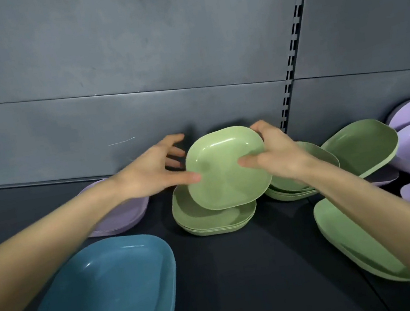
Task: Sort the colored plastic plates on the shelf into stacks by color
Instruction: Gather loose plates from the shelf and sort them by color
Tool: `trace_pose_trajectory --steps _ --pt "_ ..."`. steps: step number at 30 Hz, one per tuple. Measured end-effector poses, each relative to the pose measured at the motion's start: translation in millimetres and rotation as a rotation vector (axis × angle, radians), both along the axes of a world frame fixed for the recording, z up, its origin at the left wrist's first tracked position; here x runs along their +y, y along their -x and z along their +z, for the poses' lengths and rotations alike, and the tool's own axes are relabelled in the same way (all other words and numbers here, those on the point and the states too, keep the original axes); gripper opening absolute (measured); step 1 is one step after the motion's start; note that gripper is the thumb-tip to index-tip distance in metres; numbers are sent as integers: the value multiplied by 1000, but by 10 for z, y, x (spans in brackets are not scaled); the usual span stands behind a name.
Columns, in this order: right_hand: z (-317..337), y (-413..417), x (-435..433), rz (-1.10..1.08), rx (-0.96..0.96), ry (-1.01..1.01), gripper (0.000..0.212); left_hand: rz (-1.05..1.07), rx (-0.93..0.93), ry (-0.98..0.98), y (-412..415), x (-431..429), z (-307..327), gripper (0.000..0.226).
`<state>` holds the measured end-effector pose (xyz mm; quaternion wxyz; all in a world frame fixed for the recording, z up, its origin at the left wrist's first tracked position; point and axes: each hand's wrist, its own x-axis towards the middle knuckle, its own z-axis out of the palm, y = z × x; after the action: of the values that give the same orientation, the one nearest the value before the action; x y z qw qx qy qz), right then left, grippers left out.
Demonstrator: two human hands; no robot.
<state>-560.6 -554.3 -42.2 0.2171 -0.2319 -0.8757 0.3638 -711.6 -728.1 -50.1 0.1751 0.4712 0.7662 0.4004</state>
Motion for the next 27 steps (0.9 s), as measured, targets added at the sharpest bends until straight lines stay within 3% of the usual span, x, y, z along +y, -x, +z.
trace_pose_trajectory --steps 2,5,7,14,19,27 --pt "-57 76 -73 36 -18 53 45 -11 -31 -33 18 59 -36 92" --pt "-119 143 -139 65 -82 -1 47 0 244 -73 6 112 -112 62" --pt "-138 159 -168 52 -175 -132 46 -12 349 -75 -4 112 -132 54" --pt "-205 194 -154 66 -360 -463 59 -63 499 109 84 227 -232 60" --pt "-233 267 -131 132 -441 -502 71 -117 449 230 101 260 -284 59" --pt "-223 260 -100 229 -552 -520 66 -229 461 414 77 259 -248 50"
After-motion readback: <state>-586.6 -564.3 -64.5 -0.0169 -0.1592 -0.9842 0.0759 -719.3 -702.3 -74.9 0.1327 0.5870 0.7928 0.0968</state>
